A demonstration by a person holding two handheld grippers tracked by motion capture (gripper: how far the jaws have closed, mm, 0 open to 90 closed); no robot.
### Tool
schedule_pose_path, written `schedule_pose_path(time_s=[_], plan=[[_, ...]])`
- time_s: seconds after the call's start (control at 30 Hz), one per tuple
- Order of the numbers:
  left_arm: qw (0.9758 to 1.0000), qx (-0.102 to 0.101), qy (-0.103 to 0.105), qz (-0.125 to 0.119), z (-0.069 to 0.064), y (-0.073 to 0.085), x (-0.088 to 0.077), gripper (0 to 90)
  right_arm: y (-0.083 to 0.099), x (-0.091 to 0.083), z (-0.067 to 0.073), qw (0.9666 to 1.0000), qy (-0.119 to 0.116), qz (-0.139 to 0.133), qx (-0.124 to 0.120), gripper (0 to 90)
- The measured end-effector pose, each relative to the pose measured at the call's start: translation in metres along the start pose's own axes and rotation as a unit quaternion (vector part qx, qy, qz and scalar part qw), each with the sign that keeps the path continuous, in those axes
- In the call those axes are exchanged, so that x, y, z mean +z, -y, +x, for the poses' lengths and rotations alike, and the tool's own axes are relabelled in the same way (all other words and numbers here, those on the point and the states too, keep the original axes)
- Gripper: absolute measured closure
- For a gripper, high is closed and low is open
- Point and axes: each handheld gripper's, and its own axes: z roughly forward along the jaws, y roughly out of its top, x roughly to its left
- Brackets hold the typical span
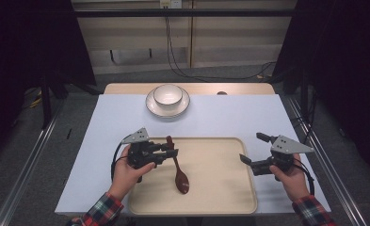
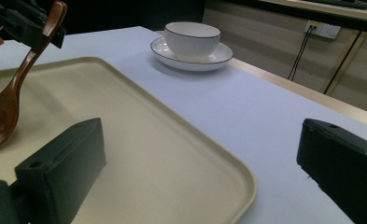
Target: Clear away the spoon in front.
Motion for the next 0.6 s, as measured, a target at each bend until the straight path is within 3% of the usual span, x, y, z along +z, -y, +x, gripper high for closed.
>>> schedule_pose_path(time_s=[0.6], plan=[[0.9993, 0.009, -0.028, -0.022, 0.011, -0.001, 0.002, 49.3, 0.001, 0.001, 0.0, 1.0, 0.003, 0.002, 0.002, 0.9]])
